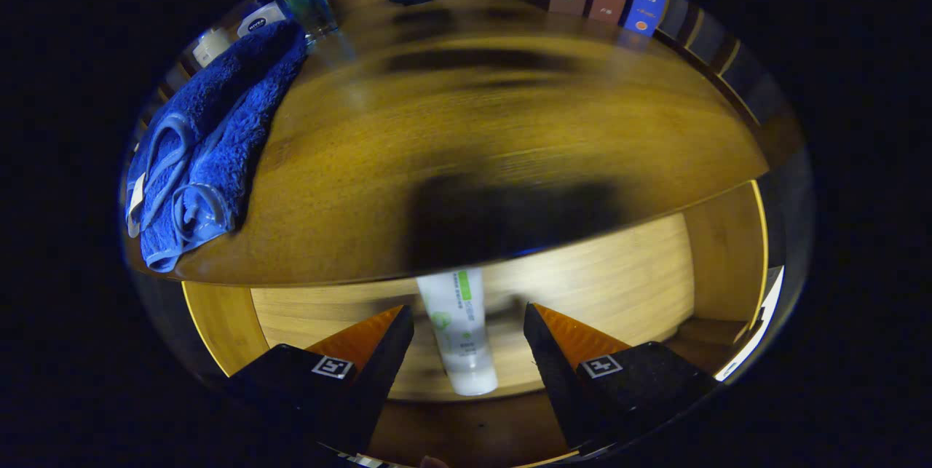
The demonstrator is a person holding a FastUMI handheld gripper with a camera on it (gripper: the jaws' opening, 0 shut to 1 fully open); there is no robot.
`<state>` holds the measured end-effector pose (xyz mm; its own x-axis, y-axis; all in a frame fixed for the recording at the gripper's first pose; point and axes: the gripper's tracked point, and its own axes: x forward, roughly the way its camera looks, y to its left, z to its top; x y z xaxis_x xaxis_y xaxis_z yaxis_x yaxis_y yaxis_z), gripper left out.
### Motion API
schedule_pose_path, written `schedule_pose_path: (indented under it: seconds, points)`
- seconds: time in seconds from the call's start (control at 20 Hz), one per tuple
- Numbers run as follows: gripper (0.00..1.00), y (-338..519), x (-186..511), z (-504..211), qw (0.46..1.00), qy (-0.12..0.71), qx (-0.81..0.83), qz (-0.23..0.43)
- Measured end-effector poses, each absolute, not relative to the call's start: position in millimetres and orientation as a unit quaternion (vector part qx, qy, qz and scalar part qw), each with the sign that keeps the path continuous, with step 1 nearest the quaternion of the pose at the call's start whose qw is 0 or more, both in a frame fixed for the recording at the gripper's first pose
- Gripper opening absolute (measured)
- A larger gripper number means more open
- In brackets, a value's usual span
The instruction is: Pull open the drawer, take out the items inside it, and place them on the countertop above the cabinet.
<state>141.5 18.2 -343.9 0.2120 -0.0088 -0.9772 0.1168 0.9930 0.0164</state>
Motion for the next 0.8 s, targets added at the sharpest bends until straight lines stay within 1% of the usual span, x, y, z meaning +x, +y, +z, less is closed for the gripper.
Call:
schedule_pose_path:
  seconds: [0.2, 0.35, 0.4, 0.45, 0.6, 0.8]
  points:
    - [0.71, 22.9, 133.2, -362.1, 0.761, 0.647, 0.045, -0.027]
    - [0.49, 29.0, 136.6, -359.3, 0.769, 0.639, 0.024, -0.023]
    - [0.48, 34.6, 134.8, -358.4, 0.772, 0.635, 0.027, -0.018]
    - [0.41, 33.4, 133.2, -351.0, 0.776, 0.63, 0.027, -0.02]
    - [0.41, 29.6, 121.4, -328.3, 0.781, 0.624, -0.005, -0.032]
    - [0.41, 24.4, 111.8, -278.3, 0.799, 0.598, -0.016, -0.051]
